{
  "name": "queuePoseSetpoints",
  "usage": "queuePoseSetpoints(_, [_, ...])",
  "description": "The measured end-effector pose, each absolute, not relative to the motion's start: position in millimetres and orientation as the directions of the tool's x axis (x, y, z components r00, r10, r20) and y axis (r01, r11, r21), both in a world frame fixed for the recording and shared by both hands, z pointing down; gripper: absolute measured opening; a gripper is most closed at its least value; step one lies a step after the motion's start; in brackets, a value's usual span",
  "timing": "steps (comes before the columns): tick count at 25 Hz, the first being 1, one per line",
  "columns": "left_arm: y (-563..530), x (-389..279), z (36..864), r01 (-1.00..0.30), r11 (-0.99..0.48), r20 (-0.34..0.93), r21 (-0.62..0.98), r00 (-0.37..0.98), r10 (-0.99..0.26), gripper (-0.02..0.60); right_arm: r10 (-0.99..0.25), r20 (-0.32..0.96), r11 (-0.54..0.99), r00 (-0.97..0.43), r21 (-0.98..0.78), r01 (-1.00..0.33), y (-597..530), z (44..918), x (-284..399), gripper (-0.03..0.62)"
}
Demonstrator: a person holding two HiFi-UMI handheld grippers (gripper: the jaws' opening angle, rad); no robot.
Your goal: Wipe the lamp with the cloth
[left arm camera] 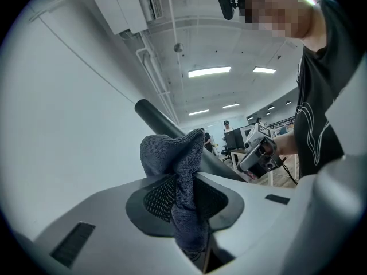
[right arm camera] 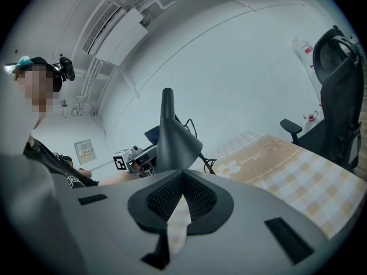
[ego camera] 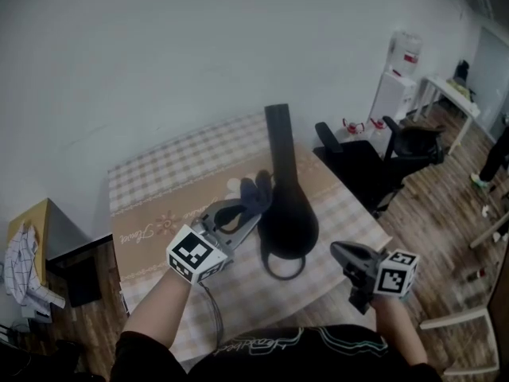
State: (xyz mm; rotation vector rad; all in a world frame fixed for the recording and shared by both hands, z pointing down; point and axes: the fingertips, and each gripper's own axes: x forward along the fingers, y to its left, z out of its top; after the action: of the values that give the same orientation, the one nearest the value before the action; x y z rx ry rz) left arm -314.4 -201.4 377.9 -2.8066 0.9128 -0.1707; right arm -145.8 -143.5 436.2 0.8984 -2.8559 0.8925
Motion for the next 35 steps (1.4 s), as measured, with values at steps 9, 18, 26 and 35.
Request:
queuePoseSetpoints(9, [-165,-320,404,-0.597,-0.786,0.117,-0.162,0.779,-0.616,0.072,-0.468,0.186,0.697,-0.864,-0.523,-0.490,-128,433,-149,0.011])
queuePoseSetpoints(18, [-93,-319,407,-0.678,-0.728,0.167,-0.099,0.710,-0.684,0.072,-0.399,0.169,0.761,-0.901,-0.488,-0.428,-82,418,-145,0.011])
queuePoseSetpoints(26, [0,-267,380,-0.687,-0.727,0.163,-0.008,0.716,-0.679,0.072,-0.339,0.131,0.848,-0.931,-0.386,-0.363,-20,387,-135,0.011])
queuePoseSetpoints(35, [100,-203,360,-0.720,-0.686,0.166,0.105,0.693,-0.702,0.072,-0.273,0.082,0.907,-0.959,-0.311,-0.285,77,364,-106,0.011])
